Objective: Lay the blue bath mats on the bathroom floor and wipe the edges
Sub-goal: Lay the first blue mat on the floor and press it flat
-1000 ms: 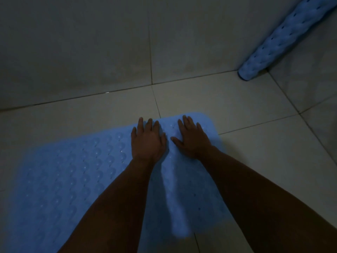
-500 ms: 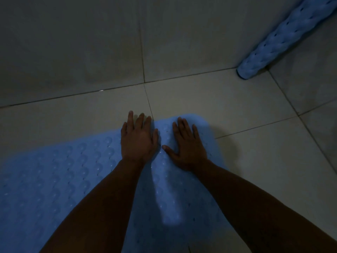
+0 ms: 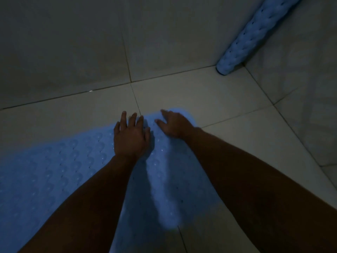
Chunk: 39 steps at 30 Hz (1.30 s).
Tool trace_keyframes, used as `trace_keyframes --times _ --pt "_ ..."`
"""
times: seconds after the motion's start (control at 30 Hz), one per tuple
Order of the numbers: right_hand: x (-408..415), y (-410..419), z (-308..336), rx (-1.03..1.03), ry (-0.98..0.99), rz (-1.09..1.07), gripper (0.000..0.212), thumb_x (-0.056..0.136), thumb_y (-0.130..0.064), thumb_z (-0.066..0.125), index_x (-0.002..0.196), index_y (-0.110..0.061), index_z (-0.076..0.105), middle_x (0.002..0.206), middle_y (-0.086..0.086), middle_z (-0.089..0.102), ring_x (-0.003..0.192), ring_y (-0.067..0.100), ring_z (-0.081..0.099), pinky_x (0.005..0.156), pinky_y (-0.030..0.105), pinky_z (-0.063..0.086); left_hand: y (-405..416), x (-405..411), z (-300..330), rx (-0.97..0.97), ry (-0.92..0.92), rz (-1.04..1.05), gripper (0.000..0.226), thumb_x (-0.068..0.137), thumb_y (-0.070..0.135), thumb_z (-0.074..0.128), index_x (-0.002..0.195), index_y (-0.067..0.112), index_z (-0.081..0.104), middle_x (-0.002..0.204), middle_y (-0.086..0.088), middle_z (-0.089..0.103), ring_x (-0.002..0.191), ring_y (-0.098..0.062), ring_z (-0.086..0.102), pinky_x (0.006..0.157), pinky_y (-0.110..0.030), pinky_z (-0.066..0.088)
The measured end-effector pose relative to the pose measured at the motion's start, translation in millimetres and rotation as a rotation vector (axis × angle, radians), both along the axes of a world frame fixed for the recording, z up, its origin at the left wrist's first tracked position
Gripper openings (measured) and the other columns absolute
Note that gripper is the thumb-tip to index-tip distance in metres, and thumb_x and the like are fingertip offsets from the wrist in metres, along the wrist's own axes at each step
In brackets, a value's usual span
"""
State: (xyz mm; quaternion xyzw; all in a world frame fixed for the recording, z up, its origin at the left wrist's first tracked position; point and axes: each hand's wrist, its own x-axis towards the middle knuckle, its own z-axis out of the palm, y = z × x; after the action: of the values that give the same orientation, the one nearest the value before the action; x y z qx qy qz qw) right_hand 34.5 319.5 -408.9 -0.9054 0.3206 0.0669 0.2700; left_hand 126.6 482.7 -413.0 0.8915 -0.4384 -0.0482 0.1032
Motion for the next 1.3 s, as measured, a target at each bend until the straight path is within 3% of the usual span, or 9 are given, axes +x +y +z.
trace_keyframes --times 0.07,0.2,0.3,0.47,0.77,0.93,1.07,1.17,1.3 --pt "-13.5 -6.3 8.5 -0.09 -0.071 -0.085 0.063 0.105 -0.042 0.046 0.156 -0.008 0.032 0.162 0.014 0.033 0.151 0.03 0.028 0.121 0.038 0.021 0.0 -6.1 5.4 -0.029 -0.022 -0.025 0.056 0.103 0.045 0.039 0.146 0.011 0.052 0.154 -0.014 0.047 0.153 -0.04 0.022 0.115 -0.058 0.032" --pt "-48.4 -5.2 -4.1 -0.108 0.168 -0.023 0.08 0.102 -0.058 0.039 0.16 -0.01 0.013 0.169 0.012 0.009 0.156 0.028 0.006 0.125 0.049 0.014 3.5 -17.6 11.3 -0.009 -0.024 -0.049 0.058 0.102 0.047 0.042 0.149 0.013 0.048 0.158 -0.012 0.043 0.155 -0.038 0.015 0.119 -0.058 0.028" --pt "-72.9 0.9 -24.1 -0.131 0.23 0.052 0.094 0.096 -0.071 0.032 0.161 -0.009 0.003 0.169 0.014 -0.005 0.157 0.028 -0.004 0.126 0.051 0.006 2.3 -22.2 14.3 -0.029 -0.022 -0.044 0.059 0.103 0.048 0.037 0.15 0.014 0.046 0.159 -0.011 0.041 0.156 -0.038 0.013 0.12 -0.057 0.026" --pt "-87.0 13.7 -42.3 -0.229 0.136 0.076 0.111 0.084 -0.087 0.018 0.161 -0.01 -0.002 0.168 0.013 -0.012 0.156 0.027 -0.009 0.126 0.052 0.001 2.8 -21.9 5.2 -0.056 -0.018 -0.025 0.059 0.103 0.048 0.037 0.149 0.014 0.048 0.159 -0.012 0.041 0.156 -0.038 0.013 0.12 -0.057 0.027" --pt "-95.4 20.2 -62.1 -0.334 -0.007 0.026 0.104 0.09 -0.083 0.022 0.161 -0.011 -0.002 0.169 0.011 -0.009 0.156 0.024 -0.012 0.126 0.053 0.001 5.0 -27.5 -22.4 -0.066 -0.084 -0.03 0.064 0.102 0.052 0.026 0.15 0.016 0.048 0.164 -0.013 0.033 0.156 -0.041 0.002 0.122 -0.066 0.011" --pt "-94.5 19.1 -61.1 -0.274 0.001 0.033 0.112 0.085 -0.088 0.027 0.161 -0.013 -0.007 0.169 0.007 -0.017 0.155 0.02 -0.019 0.125 0.05 -0.008 7.6 -19.9 -21.7 -0.053 -0.065 -0.032 0.061 0.102 0.05 0.028 0.149 0.015 0.048 0.164 -0.012 0.032 0.157 -0.039 0.001 0.122 -0.067 0.007" --pt "-90.5 10.1 -50.0 -0.148 0.119 0.082 0.118 0.081 -0.092 0.029 0.159 -0.015 -0.015 0.166 0.006 -0.025 0.153 0.02 -0.025 0.124 0.05 -0.013 11.4 -15.0 -10.4 -0.049 -0.066 -0.008 0.061 0.102 0.049 0.029 0.149 0.015 0.049 0.164 -0.012 0.033 0.157 -0.039 0.002 0.122 -0.067 0.005" --pt "-81.9 1.9 -37.4 -0.018 0.197 0.064 0.114 0.083 -0.086 0.035 0.16 -0.015 -0.009 0.167 0.006 -0.021 0.155 0.021 -0.018 0.125 0.049 -0.009 11.5 -18.2 -0.5 -0.059 -0.057 0.012 0.062 0.101 0.049 0.029 0.15 0.015 0.047 0.164 -0.012 0.033 0.157 -0.039 0.0 0.122 -0.066 0.003" --pt "-73.1 -12.2 -9.7 0.038 0.082 -0.077 0.087 0.096 -0.066 0.045 0.161 -0.016 0.017 0.169 0.008 0.008 0.156 0.024 0.009 0.127 0.04 0.011 3.1 -29.7 13.7 -0.014 -0.012 0.01 0.058 0.105 0.047 0.031 0.154 0.018 0.04 0.166 -0.01 0.027 0.157 -0.038 -0.006 0.123 -0.065 0.0"
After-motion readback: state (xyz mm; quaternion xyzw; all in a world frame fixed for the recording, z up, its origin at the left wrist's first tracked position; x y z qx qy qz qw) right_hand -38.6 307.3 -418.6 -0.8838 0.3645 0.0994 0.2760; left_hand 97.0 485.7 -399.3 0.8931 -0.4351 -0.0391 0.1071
